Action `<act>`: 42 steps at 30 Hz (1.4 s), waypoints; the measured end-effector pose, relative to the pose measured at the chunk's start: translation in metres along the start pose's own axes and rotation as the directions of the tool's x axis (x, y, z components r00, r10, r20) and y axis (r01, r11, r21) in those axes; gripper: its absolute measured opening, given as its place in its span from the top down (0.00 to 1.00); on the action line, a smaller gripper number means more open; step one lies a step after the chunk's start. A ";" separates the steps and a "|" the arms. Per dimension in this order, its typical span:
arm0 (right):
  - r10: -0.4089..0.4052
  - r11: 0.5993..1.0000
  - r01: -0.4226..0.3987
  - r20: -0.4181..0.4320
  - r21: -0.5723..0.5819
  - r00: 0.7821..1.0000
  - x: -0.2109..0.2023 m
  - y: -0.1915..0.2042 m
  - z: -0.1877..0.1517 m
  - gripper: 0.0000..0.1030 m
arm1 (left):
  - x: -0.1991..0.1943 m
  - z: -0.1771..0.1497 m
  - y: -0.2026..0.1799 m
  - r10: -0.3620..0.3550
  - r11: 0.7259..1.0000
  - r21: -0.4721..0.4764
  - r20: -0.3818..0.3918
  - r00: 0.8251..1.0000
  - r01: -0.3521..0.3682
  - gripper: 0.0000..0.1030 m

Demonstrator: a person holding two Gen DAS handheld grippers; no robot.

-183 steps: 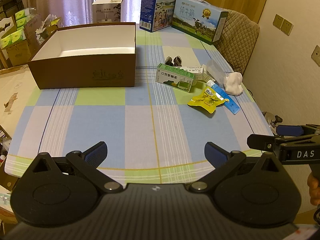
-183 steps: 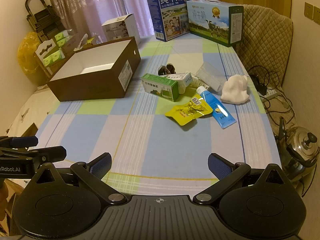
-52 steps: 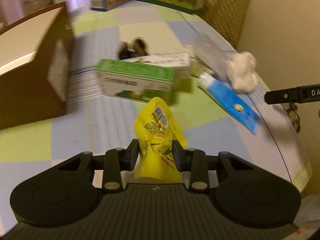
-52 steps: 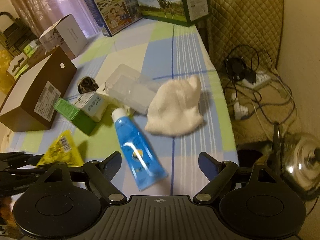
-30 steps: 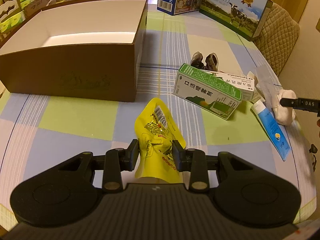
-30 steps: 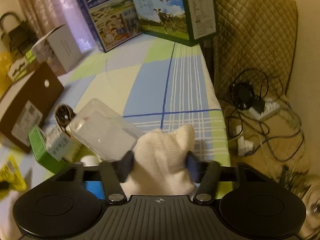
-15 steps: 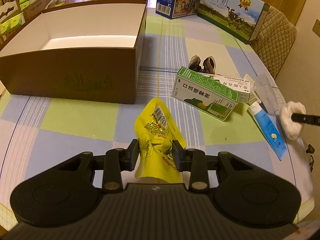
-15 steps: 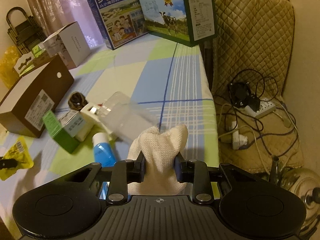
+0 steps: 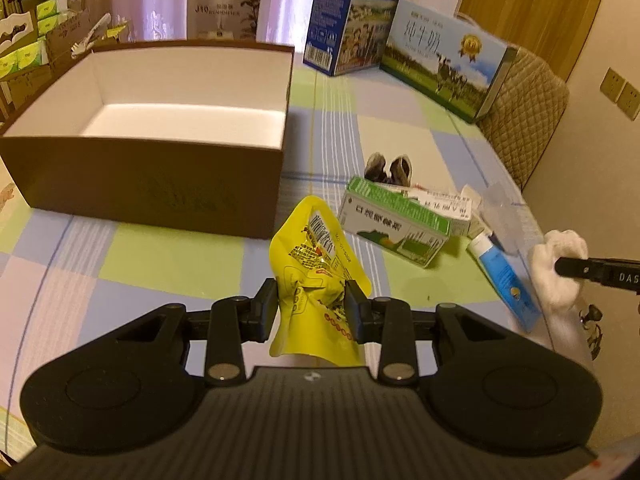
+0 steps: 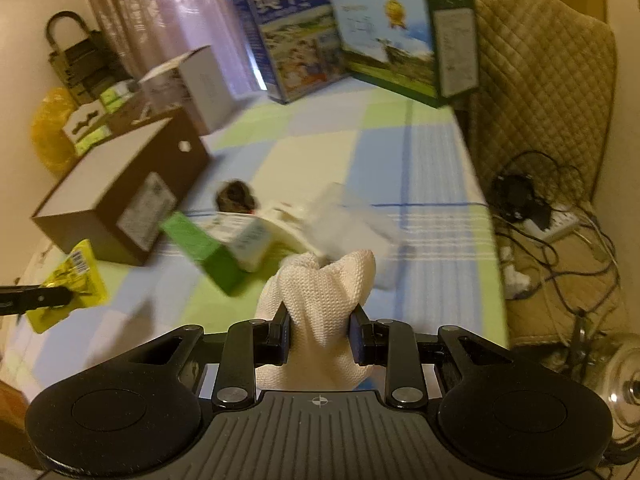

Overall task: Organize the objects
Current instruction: 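Carry the yellow pouch and white towel with both tools over the brown box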

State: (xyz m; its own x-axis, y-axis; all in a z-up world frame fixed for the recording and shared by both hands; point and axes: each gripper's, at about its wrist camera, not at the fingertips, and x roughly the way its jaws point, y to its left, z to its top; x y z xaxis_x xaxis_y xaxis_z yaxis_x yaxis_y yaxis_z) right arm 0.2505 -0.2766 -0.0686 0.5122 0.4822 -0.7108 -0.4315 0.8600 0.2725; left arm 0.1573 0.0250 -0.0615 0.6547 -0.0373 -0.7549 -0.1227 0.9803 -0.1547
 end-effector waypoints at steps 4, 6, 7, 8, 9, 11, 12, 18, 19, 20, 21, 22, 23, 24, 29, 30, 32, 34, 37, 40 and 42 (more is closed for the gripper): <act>0.050 0.998 -0.049 0.006 -0.026 0.999 0.000 0.034 0.006 0.75 | -0.017 0.005 0.012 -0.011 1.000 -0.003 0.036 0.999 0.011 0.71; 0.077 0.996 -0.077 0.009 -0.040 0.997 0.002 0.053 0.010 0.75 | -0.027 0.009 0.021 -0.014 1.000 -0.008 0.056 0.998 0.014 0.71; 0.090 0.995 -0.089 0.011 -0.048 0.996 0.003 0.061 0.012 0.75 | -0.031 0.011 0.025 -0.014 1.000 -0.010 0.066 0.998 0.015 0.71; 0.104 0.993 -0.103 0.013 -0.056 0.994 0.005 0.070 0.014 0.75 | -0.035 0.014 0.029 -0.015 1.000 -0.012 0.076 0.997 0.016 0.71; 0.120 0.991 -0.119 0.012 -0.063 0.993 0.007 0.080 0.017 0.75 | -0.040 0.016 0.034 -0.015 1.000 -0.015 0.087 0.996 0.016 0.71; 0.149 0.986 -0.147 0.015 -0.079 0.989 0.011 0.098 0.021 0.75 | -0.047 0.021 0.045 -0.015 1.000 -0.021 0.104 0.994 0.018 0.71; 0.163 0.983 -0.162 0.015 -0.087 0.986 0.013 0.109 0.024 0.75 | -0.050 0.023 0.050 -0.015 1.000 -0.022 0.113 0.993 0.017 0.71; 0.239 0.964 -0.235 0.016 -0.128 0.971 0.035 0.169 0.040 0.75 | -0.060 0.039 0.086 0.000 0.999 -0.032 0.141 0.990 0.004 0.70; 0.249 0.960 -0.244 0.018 -0.137 0.968 0.039 0.178 0.043 0.75 | -0.060 0.042 0.092 0.002 0.999 -0.033 0.145 0.989 0.003 0.70; 0.258 0.957 -0.252 0.021 -0.144 0.966 0.043 0.188 0.046 0.75 | -0.061 0.045 0.099 0.005 0.999 -0.035 0.149 0.989 0.001 0.70; 0.267 0.954 -0.261 0.025 -0.149 0.963 0.048 0.198 0.050 0.75 | -0.061 0.049 0.105 0.005 0.999 -0.037 0.153 0.988 0.001 0.70; 0.275 0.951 -0.268 0.029 -0.151 0.961 0.053 0.206 0.054 0.75 | -0.061 0.053 0.112 0.004 0.999 -0.040 0.156 0.988 0.003 0.71; 0.283 0.949 -0.274 0.035 -0.154 0.959 0.058 0.216 0.058 0.75 | -0.060 0.057 0.119 0.004 0.999 -0.044 0.160 0.987 0.003 0.70; 0.288 0.947 -0.279 0.042 -0.160 0.957 0.063 0.226 0.063 0.75 | -0.060 0.060 0.126 0.004 0.999 -0.046 0.163 0.987 0.004 0.70; 0.287 0.947 -0.271 0.069 -0.174 0.956 0.090 0.267 0.087 0.75 | -0.049 0.082 0.157 0.011 0.998 -0.057 0.165 0.986 -0.002 0.70; 0.278 0.949 -0.263 0.072 -0.175 0.958 0.095 0.273 0.091 0.75 | -0.046 0.087 0.163 0.010 0.998 -0.061 0.165 0.986 0.000 0.70; 0.260 0.954 -0.244 0.075 -0.173 0.963 0.106 0.283 0.098 0.75 | -0.039 0.095 0.174 0.011 0.998 -0.067 0.161 0.987 0.000 0.70; 0.240 0.960 -0.225 0.076 -0.164 0.968 0.120 0.291 0.107 0.75 | -0.031 0.105 0.184 0.019 0.998 -0.068 0.153 0.988 -0.009 0.70; 0.210 0.968 -0.197 0.070 -0.155 0.975 0.138 0.296 0.115 0.75 | -0.017 0.117 0.196 0.021 0.997 -0.070 0.142 0.990 -0.011 0.70; 0.171 0.977 -0.161 0.063 -0.140 0.983 0.158 0.301 0.123 0.75 | 0.000 0.127 0.204 0.026 0.997 -0.072 0.124 0.992 -0.017 0.70; 0.150 0.982 -0.142 0.058 -0.123 0.987 0.168 0.301 0.127 0.75 | 0.014 0.134 0.210 0.024 0.997 -0.079 0.105 0.994 -0.015 0.70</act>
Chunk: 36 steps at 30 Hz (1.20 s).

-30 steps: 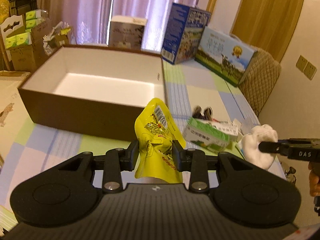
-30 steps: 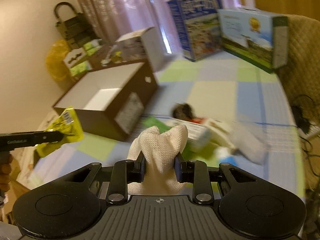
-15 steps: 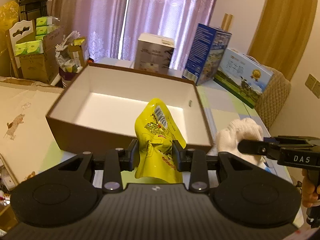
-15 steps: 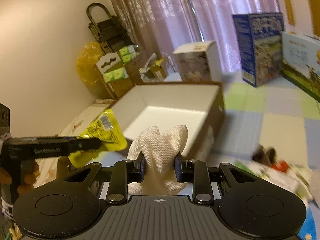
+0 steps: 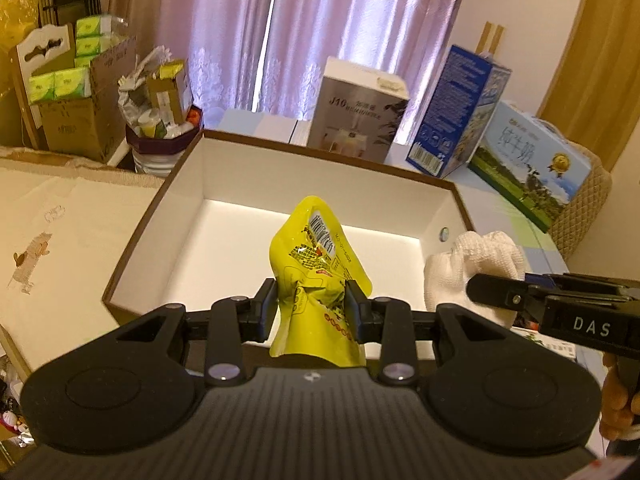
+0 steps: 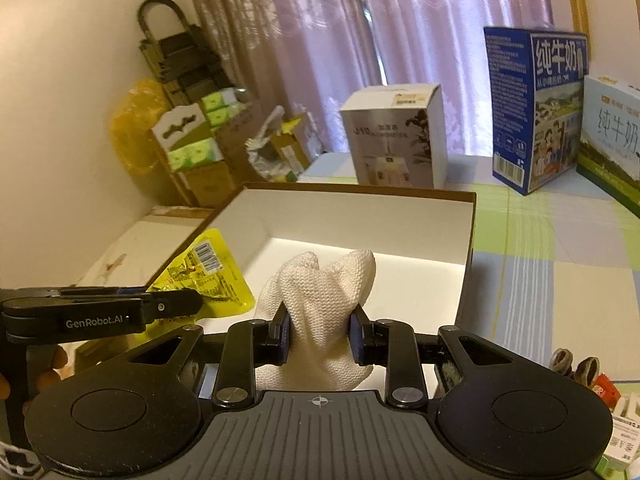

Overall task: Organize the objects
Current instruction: 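Carry the yellow pouch and white towel with both tools over the brown box, then open the left tool to drop the pouch while the right tool releases the towel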

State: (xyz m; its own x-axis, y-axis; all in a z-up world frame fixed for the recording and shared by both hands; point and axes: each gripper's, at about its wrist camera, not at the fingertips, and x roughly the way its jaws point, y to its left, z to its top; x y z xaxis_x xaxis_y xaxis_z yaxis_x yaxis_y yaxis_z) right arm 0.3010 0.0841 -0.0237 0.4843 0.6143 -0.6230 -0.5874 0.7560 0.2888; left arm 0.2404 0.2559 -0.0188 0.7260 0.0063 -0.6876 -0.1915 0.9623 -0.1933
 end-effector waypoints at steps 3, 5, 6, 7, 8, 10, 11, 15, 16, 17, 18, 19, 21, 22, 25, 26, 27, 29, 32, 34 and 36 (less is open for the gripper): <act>-0.021 1.000 0.021 -0.016 0.016 1.000 0.015 -0.004 0.004 0.75 | 0.020 0.006 0.005 -0.003 1.000 -0.008 -0.025 1.000 0.003 0.70; -0.035 0.999 0.035 -0.025 0.017 0.999 0.024 -0.004 0.006 0.75 | 0.033 0.008 0.005 -0.002 1.000 -0.012 -0.047 0.999 0.001 0.70; -0.041 0.999 0.041 -0.033 0.018 0.999 0.029 -0.005 0.007 0.75 | 0.039 0.009 0.006 -0.006 1.000 -0.017 -0.059 0.998 0.005 0.70; -0.044 0.999 0.045 -0.041 0.020 0.998 0.032 -0.005 0.007 0.75 | 0.045 0.010 0.007 -0.012 1.000 -0.023 -0.072 0.997 0.010 0.69; -0.051 0.998 0.052 -0.049 0.022 0.998 0.037 -0.006 0.007 0.75 | 0.050 0.010 0.008 -0.013 1.000 -0.029 -0.085 0.996 0.011 0.69; -0.059 0.998 0.060 -0.063 0.024 0.996 0.044 -0.006 0.006 0.75 | 0.061 0.010 0.008 -0.017 0.999 -0.034 -0.106 0.994 0.013 0.68; -0.061 0.998 0.063 -0.070 0.027 0.996 0.047 -0.007 0.006 0.75 | 0.065 0.010 0.009 -0.019 0.999 -0.035 -0.113 0.993 0.015 0.67; -0.072 0.996 0.076 -0.095 0.041 0.993 0.060 -0.011 0.004 0.75 | 0.080 0.009 0.011 -0.023 0.999 -0.041 -0.142 0.990 0.018 0.56; -0.073 0.996 0.078 -0.099 0.046 0.992 0.062 -0.012 0.003 0.75 | 0.083 0.009 0.012 -0.022 0.999 -0.047 -0.148 0.989 0.015 0.54; -0.075 0.995 0.081 -0.106 0.050 0.992 0.064 -0.012 0.002 0.75 | 0.087 0.009 0.013 -0.026 0.999 -0.047 -0.156 0.987 0.019 0.51; -0.076 0.995 0.083 -0.112 0.054 0.991 0.067 -0.013 0.001 0.75 | 0.089 0.009 0.014 -0.022 0.999 -0.045 -0.161 0.987 0.015 0.49; -0.076 0.995 0.083 -0.116 0.056 0.990 0.068 -0.013 0.001 0.75 | 0.091 0.010 0.016 -0.012 0.999 -0.041 -0.163 0.987 0.005 0.47; -0.074 0.995 0.082 -0.126 0.060 0.989 0.071 -0.014 0.001 0.74 | 0.093 0.010 0.019 0.002 1.000 -0.027 -0.171 0.985 -0.007 0.38; -0.071 0.995 0.080 -0.130 0.062 0.989 0.072 -0.014 0.001 0.74 | 0.094 0.012 0.019 0.011 1.000 -0.021 -0.171 0.985 -0.014 0.34; -0.066 0.995 0.076 -0.138 0.069 0.988 0.075 -0.013 0.000 0.74 | 0.093 0.016 0.023 0.035 0.999 0.009 -0.165 0.986 -0.034 0.26; -0.065 0.994 0.076 -0.141 0.076 0.988 0.077 -0.012 -0.001 0.74 | 0.093 0.017 0.023 0.044 0.999 0.016 -0.167 0.985 -0.042 0.22; -0.056 0.994 0.069 -0.142 0.087 0.988 0.078 -0.013 -0.001 0.73 | 0.092 0.018 0.025 0.055 0.998 0.023 -0.168 0.984 -0.052 0.22; -0.043 0.993 0.058 -0.138 0.104 0.989 0.080 -0.013 -0.002 0.68 | 0.090 0.019 0.026 0.075 0.997 0.036 -0.166 0.983 -0.070 0.20; -0.050 0.993 0.062 -0.116 0.100 0.992 0.079 -0.010 -0.002 0.52 | 0.088 0.021 0.030 0.105 0.994 0.050 -0.169 0.980 -0.098 0.17; -0.065 0.994 0.073 -0.099 0.082 0.993 0.076 -0.008 -0.001 0.43 | 0.085 0.021 0.032 0.110 0.993 0.056 -0.171 0.979 -0.101 0.14; -0.068 0.995 0.075 -0.098 0.064 0.993 0.073 -0.006 0.000 0.42 | 0.082 0.021 0.033 0.118 0.992 0.065 -0.169 0.979 -0.109 0.12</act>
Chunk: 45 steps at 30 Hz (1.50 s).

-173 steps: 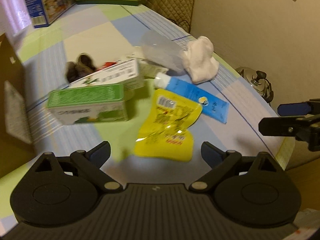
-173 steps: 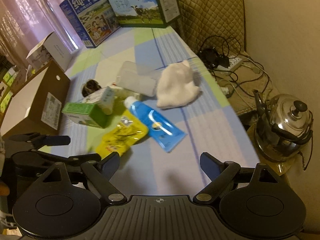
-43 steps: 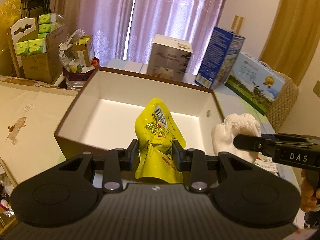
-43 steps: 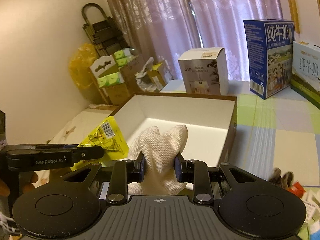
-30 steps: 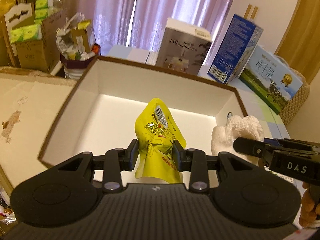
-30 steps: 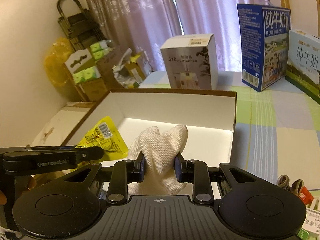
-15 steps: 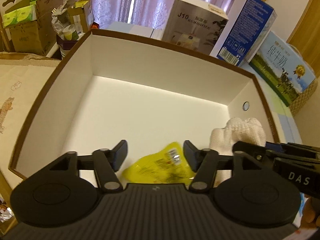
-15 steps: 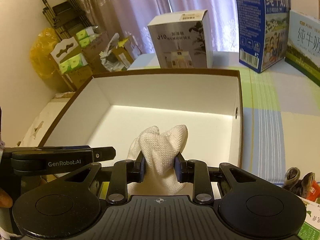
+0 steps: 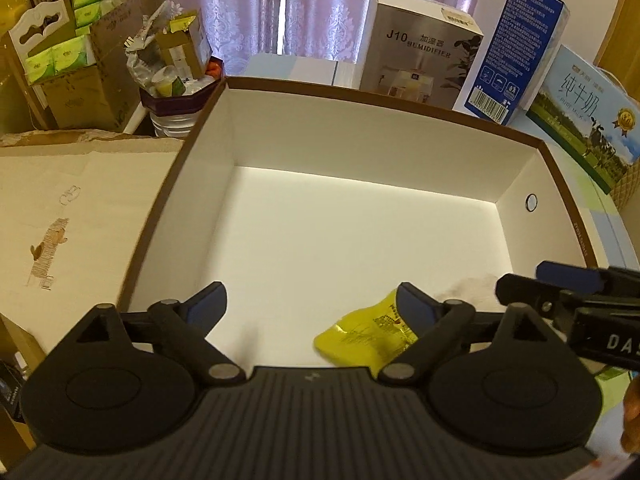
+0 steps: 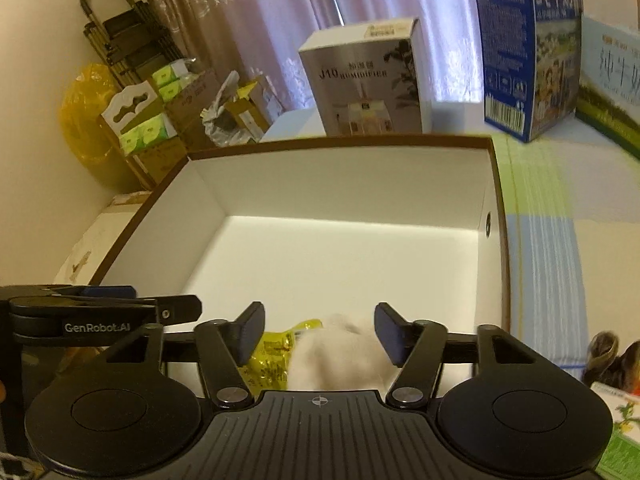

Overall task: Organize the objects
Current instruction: 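Open the left tool to drop the pouch while the right tool releases the towel, then move both tools back toward the remaining items on the table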

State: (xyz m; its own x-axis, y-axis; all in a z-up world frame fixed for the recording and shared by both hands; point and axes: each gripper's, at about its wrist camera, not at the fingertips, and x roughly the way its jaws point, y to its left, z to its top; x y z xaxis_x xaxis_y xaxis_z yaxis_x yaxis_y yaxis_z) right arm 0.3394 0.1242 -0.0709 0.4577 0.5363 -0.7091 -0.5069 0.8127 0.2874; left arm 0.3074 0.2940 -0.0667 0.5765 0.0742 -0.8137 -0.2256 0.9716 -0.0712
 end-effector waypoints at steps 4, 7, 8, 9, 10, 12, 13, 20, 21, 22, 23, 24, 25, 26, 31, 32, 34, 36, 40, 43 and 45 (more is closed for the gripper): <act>-0.001 1.000 0.001 -0.011 -0.010 1.000 -0.009 0.003 -0.004 0.42 | -0.008 -0.004 0.002 0.008 1.000 0.014 -0.001 1.000 -0.008 0.09; -0.002 1.000 0.001 -0.016 -0.022 1.000 -0.018 0.005 -0.009 0.41 | -0.014 -0.008 0.001 0.004 1.000 0.023 -0.004 1.000 -0.004 0.08; -0.002 1.000 0.002 -0.018 -0.023 1.000 -0.021 0.005 -0.010 0.41 | -0.017 -0.009 0.000 0.003 1.000 0.026 -0.005 1.000 -0.003 0.08; -0.004 1.000 0.003 -0.018 -0.021 1.000 -0.023 0.005 -0.011 0.41 | -0.020 -0.010 -0.001 0.002 0.999 0.032 -0.005 1.000 -0.001 0.08; -0.004 1.000 0.003 -0.017 -0.019 1.000 -0.026 0.005 -0.013 0.40 | -0.023 -0.011 -0.002 0.001 0.999 0.038 -0.002 1.000 0.000 0.08; -0.001 1.000 0.001 -0.012 -0.013 1.000 -0.032 0.005 -0.015 0.40 | -0.028 -0.012 -0.006 0.004 0.999 0.051 -0.001 1.000 -0.004 0.07; -0.001 1.000 0.001 -0.011 -0.010 1.000 -0.035 0.005 -0.016 0.40 | -0.031 -0.013 -0.007 0.006 0.998 0.055 0.001 1.000 -0.006 0.07; 0.006 1.000 -0.006 0.004 0.003 1.000 -0.058 0.007 -0.025 0.40 | -0.052 -0.019 -0.017 -0.005 0.998 0.064 0.015 1.000 0.004 0.05; 0.007 1.000 -0.007 0.006 0.005 1.000 -0.061 0.006 -0.026 0.40 | -0.055 -0.021 -0.019 -0.008 0.998 0.064 0.014 1.000 0.008 0.05; 0.008 1.000 -0.008 0.009 0.007 1.000 -0.064 0.007 -0.028 0.40 | -0.058 -0.023 -0.020 -0.010 0.998 0.065 0.011 1.000 0.009 0.05; 0.008 1.000 -0.008 0.012 0.009 1.000 -0.067 0.007 -0.029 0.40 | -0.060 -0.025 -0.022 -0.010 0.998 0.067 0.008 1.000 0.010 0.05; 0.009 1.000 -0.010 0.014 0.010 1.000 -0.070 0.007 -0.030 0.40 | -0.063 -0.027 -0.024 -0.012 0.997 0.070 0.005 1.000 0.011 0.05; 0.010 1.000 -0.011 0.017 0.011 1.000 -0.073 0.007 -0.032 0.40 | -0.065 -0.029 -0.025 -0.012 0.997 0.073 0.002 1.000 0.012 0.05; 0.011 1.000 -0.011 0.019 0.011 1.000 -0.076 0.007 -0.033 0.40 | -0.068 -0.031 -0.027 -0.010 0.997 0.074 0.002 1.000 0.010 0.05; 0.022 1.000 -0.022 0.032 0.010 0.999 -0.091 0.009 -0.039 0.40 | -0.080 -0.042 -0.035 -0.005 0.997 0.076 0.002 1.000 0.005 0.05; 0.025 1.000 -0.026 0.034 0.010 0.999 -0.094 0.009 -0.041 0.40 | -0.082 -0.044 -0.037 -0.005 0.997 0.077 0.002 1.000 0.005 0.05; 0.031 0.999 -0.031 0.037 0.010 0.999 -0.100 0.009 -0.045 0.40 | -0.088 -0.048 -0.041 -0.006 0.997 0.082 0.005 1.000 0.005 0.05; 0.036 0.999 -0.037 0.039 0.010 0.999 -0.106 0.008 -0.049 0.40 | -0.092 -0.052 -0.045 -0.004 0.997 0.083 0.005 1.000 0.004 0.05; 0.045 0.999 -0.046 0.040 0.004 0.998 -0.119 0.004 -0.057 0.40 | -0.100 -0.061 -0.055 -0.007 0.997 0.081 0.003 1.000 0.007 0.05; 0.049 0.999 -0.049 0.038 0.007 0.998 -0.129 -0.003 -0.064 0.40 | -0.104 -0.072 -0.066 -0.014 0.996 0.084 -0.008 1.000 0.015 0.05; 0.052 0.999 -0.052 0.035 0.011 0.998 -0.137 -0.009 -0.071 0.40 | -0.105 -0.080 -0.074 -0.021 0.996 0.086 -0.020 1.000 0.023 0.05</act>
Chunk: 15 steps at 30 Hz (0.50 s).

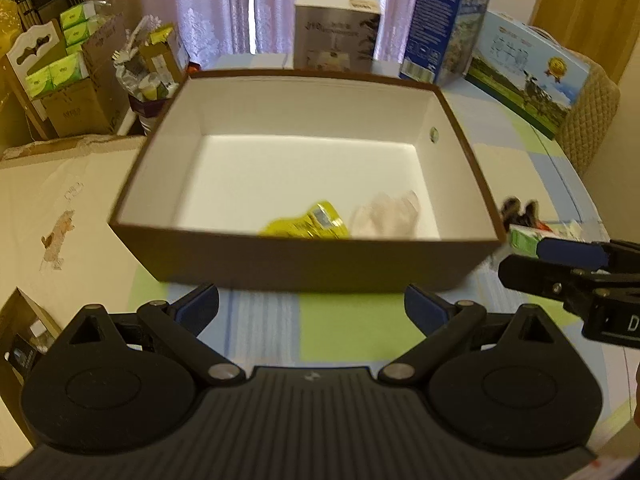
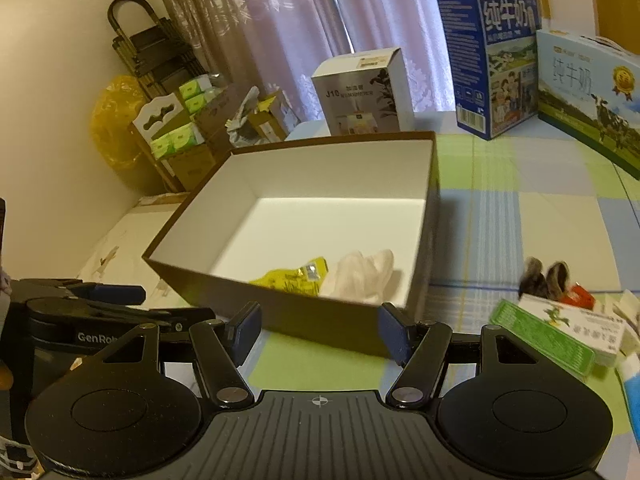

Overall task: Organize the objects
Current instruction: 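Move both tools back toward the remaining items on the table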

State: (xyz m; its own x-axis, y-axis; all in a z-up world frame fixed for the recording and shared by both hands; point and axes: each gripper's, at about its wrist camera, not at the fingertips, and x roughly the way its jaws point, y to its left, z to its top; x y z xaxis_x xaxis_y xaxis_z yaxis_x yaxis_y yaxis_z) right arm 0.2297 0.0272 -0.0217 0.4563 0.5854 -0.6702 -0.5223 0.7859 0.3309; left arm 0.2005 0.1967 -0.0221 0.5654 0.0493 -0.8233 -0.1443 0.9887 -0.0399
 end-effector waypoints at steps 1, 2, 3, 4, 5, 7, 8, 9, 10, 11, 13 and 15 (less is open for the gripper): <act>0.001 1.000 -0.001 -0.002 0.001 1.000 -0.005 -0.003 -0.003 0.40 | 0.000 -0.004 -0.004 -0.005 1.000 0.002 -0.006 1.000 0.005 0.05; 0.000 1.000 0.000 -0.005 0.002 1.000 -0.009 -0.006 -0.007 0.40 | 0.000 -0.008 -0.009 -0.011 1.000 0.005 -0.011 1.000 0.011 0.05; 0.000 1.000 0.000 -0.009 0.005 1.000 -0.013 -0.011 -0.010 0.40 | 0.000 -0.011 -0.014 -0.016 1.000 0.009 -0.018 1.000 0.016 0.05; -0.002 1.000 0.003 -0.013 0.010 1.000 -0.019 -0.016 -0.013 0.40 | 0.000 -0.014 -0.020 -0.019 1.000 0.014 -0.024 1.000 0.020 0.05; -0.007 1.000 0.007 -0.016 0.015 1.000 -0.024 -0.020 -0.017 0.40 | 0.001 -0.017 -0.026 -0.025 0.999 0.020 -0.030 0.999 0.026 0.05; -0.019 1.000 0.020 -0.020 0.024 1.000 -0.033 -0.030 -0.025 0.40 | 0.002 -0.021 -0.038 -0.036 0.999 0.028 -0.036 0.999 0.037 0.05; -0.025 0.999 0.026 -0.022 0.029 0.999 -0.038 -0.035 -0.027 0.40 | 0.002 -0.023 -0.044 -0.042 0.999 0.033 -0.042 0.998 0.044 0.05; -0.033 0.999 0.033 -0.024 0.036 0.999 -0.044 -0.042 -0.031 0.40 | 0.003 -0.025 -0.051 -0.048 0.998 0.038 -0.048 0.998 0.050 0.05; -0.039 0.998 0.040 -0.027 0.043 0.999 -0.049 -0.047 -0.034 0.40 | 0.004 -0.026 -0.058 -0.053 0.998 0.042 -0.052 0.997 0.055 0.05; -0.046 0.998 0.048 -0.031 0.049 0.998 -0.053 -0.054 -0.037 0.40 | 0.004 -0.028 -0.064 -0.059 0.997 0.046 -0.054 0.997 0.062 0.05; -0.060 0.996 0.062 -0.036 0.059 0.998 -0.062 -0.066 -0.042 0.40 | 0.005 -0.032 -0.078 -0.071 0.996 0.057 -0.061 0.996 0.074 0.05; -0.076 0.994 0.078 -0.039 0.072 0.996 -0.072 -0.078 -0.047 0.40 | 0.006 -0.034 -0.092 -0.081 0.994 0.069 -0.068 0.994 0.086 0.05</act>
State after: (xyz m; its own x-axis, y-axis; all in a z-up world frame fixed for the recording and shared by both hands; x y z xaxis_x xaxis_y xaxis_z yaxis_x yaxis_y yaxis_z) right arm 0.2034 -0.0853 -0.0309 0.4660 0.5160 -0.7187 -0.4319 0.8416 0.3242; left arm 0.1896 0.1014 -0.0424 0.5190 -0.0404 -0.8538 -0.0390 0.9967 -0.0709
